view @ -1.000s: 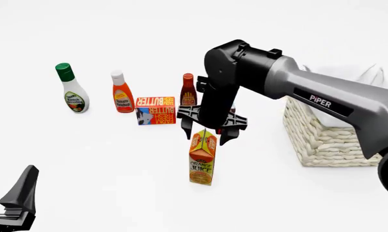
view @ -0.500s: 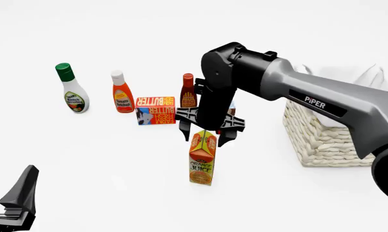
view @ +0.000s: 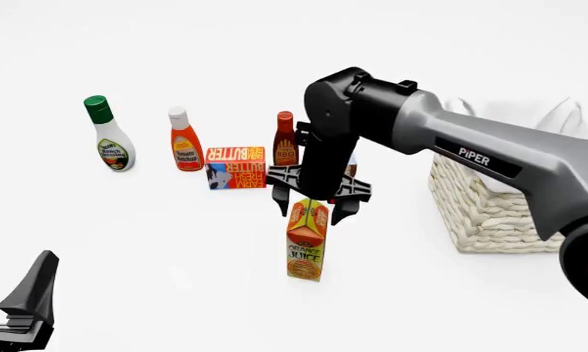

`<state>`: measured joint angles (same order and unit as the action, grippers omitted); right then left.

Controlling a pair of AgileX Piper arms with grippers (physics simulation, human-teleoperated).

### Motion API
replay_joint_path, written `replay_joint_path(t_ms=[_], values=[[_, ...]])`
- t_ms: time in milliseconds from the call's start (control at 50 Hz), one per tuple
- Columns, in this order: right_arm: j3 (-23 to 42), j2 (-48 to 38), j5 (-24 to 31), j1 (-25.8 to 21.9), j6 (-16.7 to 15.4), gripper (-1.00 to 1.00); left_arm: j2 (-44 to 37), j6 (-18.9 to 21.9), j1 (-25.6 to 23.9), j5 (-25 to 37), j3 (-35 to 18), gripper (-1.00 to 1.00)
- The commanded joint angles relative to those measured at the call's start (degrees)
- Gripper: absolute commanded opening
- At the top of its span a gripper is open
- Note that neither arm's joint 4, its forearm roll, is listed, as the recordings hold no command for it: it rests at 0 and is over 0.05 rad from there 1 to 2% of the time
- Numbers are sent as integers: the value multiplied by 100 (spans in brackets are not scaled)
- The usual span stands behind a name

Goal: Pick the orange juice and place it in the basket.

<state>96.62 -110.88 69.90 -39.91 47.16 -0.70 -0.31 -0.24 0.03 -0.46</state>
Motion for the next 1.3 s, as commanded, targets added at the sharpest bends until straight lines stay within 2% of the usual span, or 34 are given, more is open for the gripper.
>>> replay_joint_path(t_ms=[20,200,220,280,380,440,540,560,600,620,640,740,780,900,920,1020,1060,1080,1120,1160,1180,1240,1300], values=[[12,-70,-2,-109,73,100,2,-4,7,-7,9,100],[20,-118,-8,-89,61,100,1,-3,8,-7,9,100],[1,-86,-38,-181,166,100,3,-3,8,-7,9,100],[-54,-67,-89,-237,217,100,1,-2,8,-7,9,100],[-79,-89,-86,-165,146,100,2,-3,8,-7,9,100],[-231,-33,-212,-258,256,100,2,-3,7,-7,9,100],[-184,-102,-172,-152,153,100,1,-3,8,-7,9,100],[-320,-45,-300,-288,307,100,1,-3,8,-8,9,100],[-162,-149,-180,-148,138,100,1,-3,8,-7,9,100],[-158,-151,-178,-147,137,100,0,-3,8,-8,9,100],[-268,-94,-279,-255,267,100,0,-3,9,-8,9,100],[-204,-170,-222,-128,126,100,1,-3,8,-7,9,100],[-315,-107,-316,-240,253,100,0,-3,7,-8,9,100],[-223,-168,-208,-68,87,100,0,-3,8,-8,9,100],[-276,-140,-259,-127,155,100,0,-3,7,-8,9,100],[-268,-180,-238,-31,66,100,1,-4,9,-7,9,100],[-376,-158,-345,-105,153,100,1,-2,7,-8,9,100],[-282,-231,-248,37,-6,100,1,-2,7,-8,9,100],[-346,-199,-317,-48,92,100,0,-3,8,-8,9,100],[-273,-238,-259,16,16,100,1,-2,9,-7,9,100],[-332,-204,-324,-62,104,100,1,-3,8,-8,9,100],[-293,-255,-298,4,27,100,1,-3,8,-7,9,100],[-405,-211,-412,-116,152,100,2,-2,8,-7,9,100]])
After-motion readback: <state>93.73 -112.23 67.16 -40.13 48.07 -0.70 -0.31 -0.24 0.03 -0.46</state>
